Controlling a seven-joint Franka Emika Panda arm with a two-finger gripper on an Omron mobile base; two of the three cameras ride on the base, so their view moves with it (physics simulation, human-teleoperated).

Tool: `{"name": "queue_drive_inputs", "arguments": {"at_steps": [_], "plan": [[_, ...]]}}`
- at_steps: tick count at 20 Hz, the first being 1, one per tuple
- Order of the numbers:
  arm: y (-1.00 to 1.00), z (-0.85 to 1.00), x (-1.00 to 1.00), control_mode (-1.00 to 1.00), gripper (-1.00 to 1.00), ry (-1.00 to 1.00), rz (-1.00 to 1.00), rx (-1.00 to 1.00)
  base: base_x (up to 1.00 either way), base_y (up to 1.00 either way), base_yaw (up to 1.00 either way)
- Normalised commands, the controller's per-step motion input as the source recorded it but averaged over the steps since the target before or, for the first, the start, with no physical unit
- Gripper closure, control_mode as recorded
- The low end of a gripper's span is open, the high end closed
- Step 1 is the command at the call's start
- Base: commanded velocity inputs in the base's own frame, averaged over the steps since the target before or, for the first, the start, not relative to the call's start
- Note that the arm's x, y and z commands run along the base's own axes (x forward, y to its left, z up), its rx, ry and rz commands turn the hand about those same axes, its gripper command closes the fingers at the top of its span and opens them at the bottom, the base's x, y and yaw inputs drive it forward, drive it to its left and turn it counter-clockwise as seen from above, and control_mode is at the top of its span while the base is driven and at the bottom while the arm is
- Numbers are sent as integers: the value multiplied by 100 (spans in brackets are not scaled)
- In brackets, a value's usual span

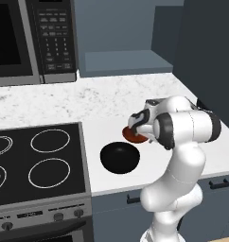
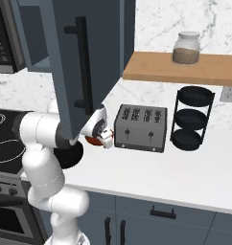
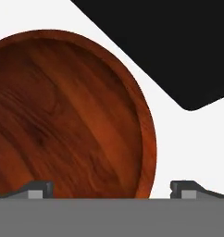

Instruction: Pick up the bowls on the counter and stack them on top of one another in the open cabinet. Place the smaller bowl on top of the larger bowl.

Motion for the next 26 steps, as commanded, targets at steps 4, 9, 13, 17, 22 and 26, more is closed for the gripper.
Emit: {"name": "queue_drive_inputs", "arguments": {"at_steps": [4,9,13,17,22,26], "plan": [[0,-24,30,-100,-100,1,-4,0,0,0,0],[0,-31,25,-100,-100,1,-4,0,0,0,0],[0,-38,18,-100,-100,0,-4,0,0,0,0],[2,-32,20,-100,100,0,-4,0,0,0,0],[10,-22,5,-100,100,0,-5,0,0,0,0],[3,-4,0,-100,100,0,-4,0,0,0,0]]}}
